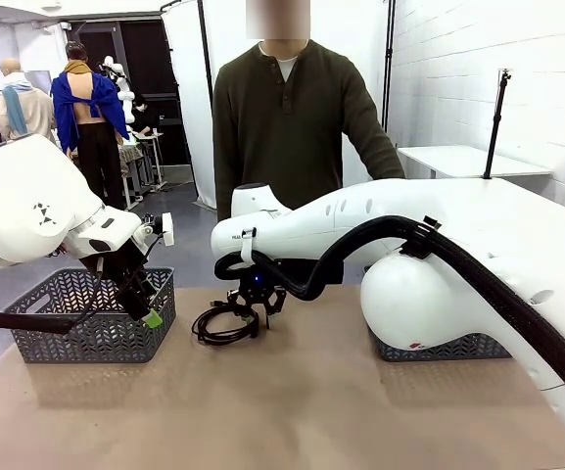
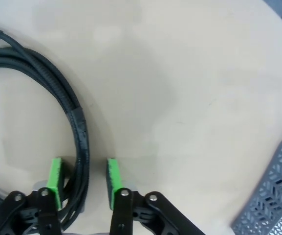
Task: Organize the cables according to human instructions.
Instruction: Pick up a bundle of cables and place it in the basket indicated by the human.
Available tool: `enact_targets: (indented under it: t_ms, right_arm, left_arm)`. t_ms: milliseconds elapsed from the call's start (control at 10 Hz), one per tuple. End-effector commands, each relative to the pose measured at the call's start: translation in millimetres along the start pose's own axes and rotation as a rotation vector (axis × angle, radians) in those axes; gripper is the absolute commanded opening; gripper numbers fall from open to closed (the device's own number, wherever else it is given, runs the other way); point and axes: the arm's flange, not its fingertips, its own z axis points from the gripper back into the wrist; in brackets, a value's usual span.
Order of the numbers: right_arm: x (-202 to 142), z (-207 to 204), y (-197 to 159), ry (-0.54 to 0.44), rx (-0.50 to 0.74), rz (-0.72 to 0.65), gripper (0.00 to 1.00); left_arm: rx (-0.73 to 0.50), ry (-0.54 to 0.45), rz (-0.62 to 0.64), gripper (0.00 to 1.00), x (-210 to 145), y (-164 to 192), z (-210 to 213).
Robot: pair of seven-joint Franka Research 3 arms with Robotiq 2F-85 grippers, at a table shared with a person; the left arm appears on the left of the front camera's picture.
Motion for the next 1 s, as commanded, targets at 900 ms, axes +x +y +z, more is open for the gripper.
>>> enact_targets:
  t_ms: [900]
  right_arm:
    - [8.8, 51.2, -12.2, -0.069, -0.012, -0.068, 0.0]
  left_arm:
    - [0.004, 0.001, -0.001, 1.0, 1.5, 0.3, 1.3]
